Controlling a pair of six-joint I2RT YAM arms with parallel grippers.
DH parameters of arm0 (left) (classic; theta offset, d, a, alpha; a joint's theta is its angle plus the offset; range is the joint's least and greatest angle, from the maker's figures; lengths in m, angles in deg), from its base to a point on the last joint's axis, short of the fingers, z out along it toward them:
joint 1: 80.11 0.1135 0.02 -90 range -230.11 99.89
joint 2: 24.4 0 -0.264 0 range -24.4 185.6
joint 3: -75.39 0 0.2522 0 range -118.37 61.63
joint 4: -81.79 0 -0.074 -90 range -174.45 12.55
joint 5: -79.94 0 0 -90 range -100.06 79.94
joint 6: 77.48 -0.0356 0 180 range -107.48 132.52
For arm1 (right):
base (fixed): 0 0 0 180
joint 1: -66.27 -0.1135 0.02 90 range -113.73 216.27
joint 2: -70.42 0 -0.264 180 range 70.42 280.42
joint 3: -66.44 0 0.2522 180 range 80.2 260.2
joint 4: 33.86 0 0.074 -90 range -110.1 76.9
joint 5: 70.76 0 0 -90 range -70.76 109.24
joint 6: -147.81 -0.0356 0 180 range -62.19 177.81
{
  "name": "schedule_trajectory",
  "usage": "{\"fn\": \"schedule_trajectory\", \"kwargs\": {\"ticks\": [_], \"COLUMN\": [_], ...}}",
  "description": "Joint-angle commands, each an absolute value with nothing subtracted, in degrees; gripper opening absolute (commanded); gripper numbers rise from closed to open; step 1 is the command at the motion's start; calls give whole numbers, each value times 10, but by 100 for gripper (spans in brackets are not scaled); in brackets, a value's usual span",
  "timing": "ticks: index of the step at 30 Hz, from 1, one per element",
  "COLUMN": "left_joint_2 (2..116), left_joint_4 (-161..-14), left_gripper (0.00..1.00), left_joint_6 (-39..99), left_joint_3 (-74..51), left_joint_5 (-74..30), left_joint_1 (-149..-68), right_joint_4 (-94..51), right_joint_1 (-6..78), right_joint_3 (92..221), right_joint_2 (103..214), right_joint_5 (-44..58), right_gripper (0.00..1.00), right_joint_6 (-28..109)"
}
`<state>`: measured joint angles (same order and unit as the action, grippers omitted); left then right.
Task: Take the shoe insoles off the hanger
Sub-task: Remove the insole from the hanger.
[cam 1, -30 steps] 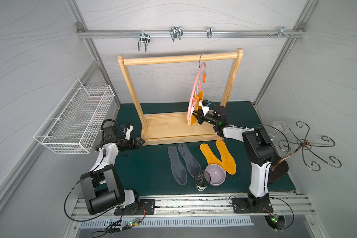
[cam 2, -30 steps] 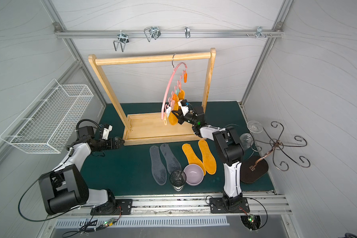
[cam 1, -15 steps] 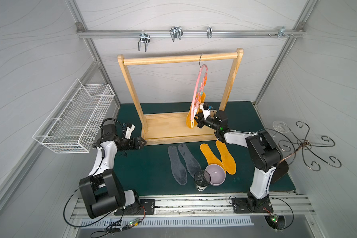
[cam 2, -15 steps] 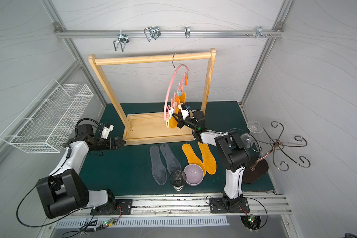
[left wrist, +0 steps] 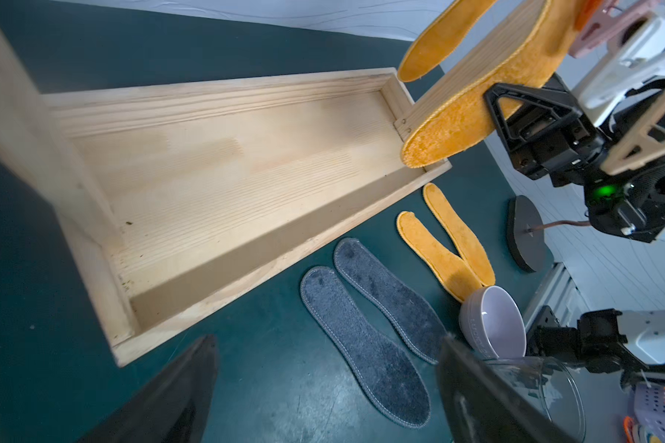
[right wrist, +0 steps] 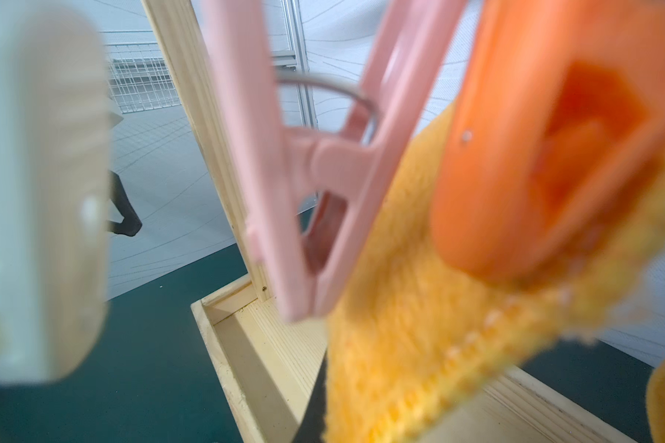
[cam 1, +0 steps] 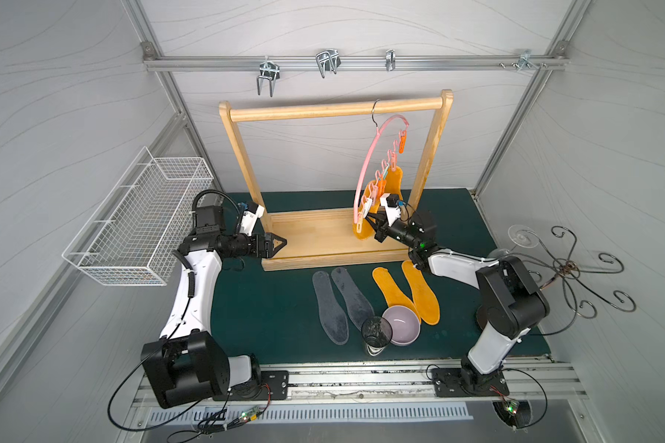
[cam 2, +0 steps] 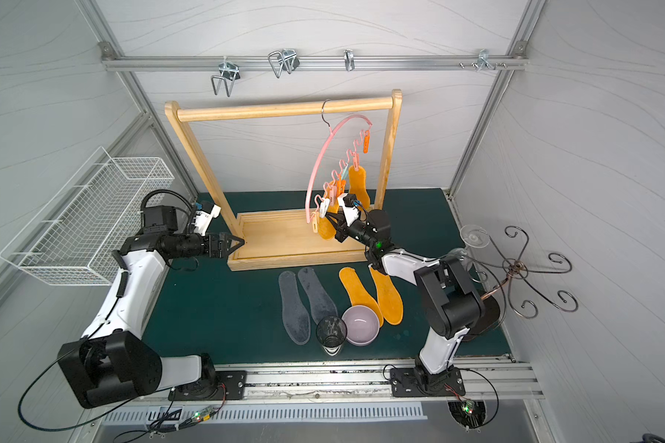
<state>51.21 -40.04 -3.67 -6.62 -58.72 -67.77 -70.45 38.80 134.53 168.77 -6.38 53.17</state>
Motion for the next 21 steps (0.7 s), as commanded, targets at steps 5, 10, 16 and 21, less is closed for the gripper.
{"fn": "schedule_trajectory", "kwargs": {"ticks": [5, 10, 16, 21], "left_joint_2": [541, 557, 584, 613], "left_joint_4": [-441, -449, -482, -492], "left_gripper": [94, 94, 93, 93], "left_joint_6": [0, 9, 32, 24], "left_joint_3": [-121, -134, -145, -172], "left_joint_5": [-629, -618, -647, -662], "left_joint_1": [-740, -798, -842, -885], "right_joint_4": [-684, -669, -630, -592], "right_joint_1": [385, 385, 385, 381], "right_joint_3": [1325, 1310, 1302, 1293], "right_joint_2": [1627, 1602, 1570, 1542], "right_joint_5": [-55, -53, -60, -61], "right_gripper": [0, 0, 0, 0], "right_joint_6": [531, 530, 517, 465]}}
